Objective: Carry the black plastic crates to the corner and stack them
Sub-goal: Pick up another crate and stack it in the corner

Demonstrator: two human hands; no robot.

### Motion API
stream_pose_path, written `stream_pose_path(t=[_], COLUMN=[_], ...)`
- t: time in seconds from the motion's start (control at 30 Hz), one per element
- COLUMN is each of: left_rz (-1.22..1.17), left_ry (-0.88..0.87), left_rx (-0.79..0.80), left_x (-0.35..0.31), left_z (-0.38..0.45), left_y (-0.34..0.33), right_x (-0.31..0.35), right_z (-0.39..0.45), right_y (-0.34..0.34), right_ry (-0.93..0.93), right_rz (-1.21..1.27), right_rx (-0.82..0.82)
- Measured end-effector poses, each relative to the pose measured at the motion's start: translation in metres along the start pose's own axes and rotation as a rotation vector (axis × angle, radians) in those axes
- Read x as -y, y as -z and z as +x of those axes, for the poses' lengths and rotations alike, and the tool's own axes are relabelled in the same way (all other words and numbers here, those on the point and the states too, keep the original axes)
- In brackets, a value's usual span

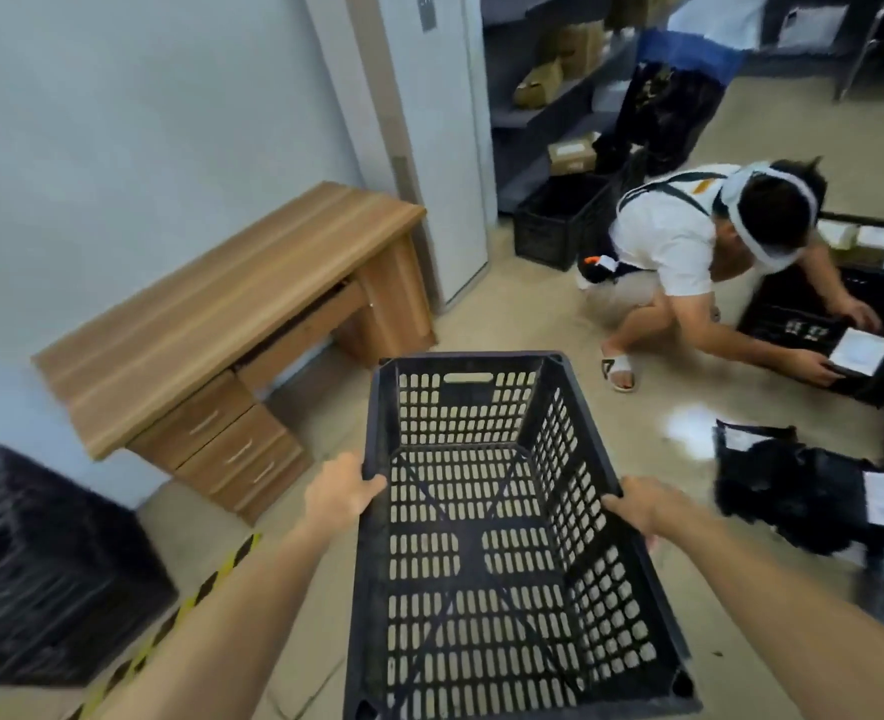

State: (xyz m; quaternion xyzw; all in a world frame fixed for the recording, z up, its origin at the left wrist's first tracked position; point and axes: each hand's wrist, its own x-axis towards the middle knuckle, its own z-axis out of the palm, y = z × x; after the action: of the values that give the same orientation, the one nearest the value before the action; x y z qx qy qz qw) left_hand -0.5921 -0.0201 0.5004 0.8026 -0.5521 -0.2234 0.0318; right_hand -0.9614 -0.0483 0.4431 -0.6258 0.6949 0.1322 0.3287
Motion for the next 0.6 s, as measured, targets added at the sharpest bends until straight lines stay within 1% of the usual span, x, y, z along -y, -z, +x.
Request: stream_pose_path(t=[0.17, 0.3, 0.4, 0.5, 0.6], left_rz=[-0.171, -0.180, -0.171, -0.220, -0.247], left_ry=[0.233, 0.419, 0.519, 0.620, 0.683], left_rx=[-0.080, -0.160, -0.179, -0.195, -0.242], left_x=[0.074, 0.143, 0.191, 0.245, 0.293], left_z=[-0.056, -0.100, -0.128, -0.153, -0.178], left_y=[0.020, 0.033, 0.046, 0.056, 0.069], right_x=[0.080, 0.152, 0.205, 0.257, 0.312], right_z=[0.011, 0.003, -0.010, -0.028, -0.050], right_y=[-0.003, -0.021, -0.040, -0.063, -0.087], right_ry=[0.213, 0.346, 0.392, 0.438, 0.463], right_rz=[-0.110, -0.157, -0.180, -0.222, -0.182], right_rx=[0.053, 0.097, 0.166, 0.213, 0.279])
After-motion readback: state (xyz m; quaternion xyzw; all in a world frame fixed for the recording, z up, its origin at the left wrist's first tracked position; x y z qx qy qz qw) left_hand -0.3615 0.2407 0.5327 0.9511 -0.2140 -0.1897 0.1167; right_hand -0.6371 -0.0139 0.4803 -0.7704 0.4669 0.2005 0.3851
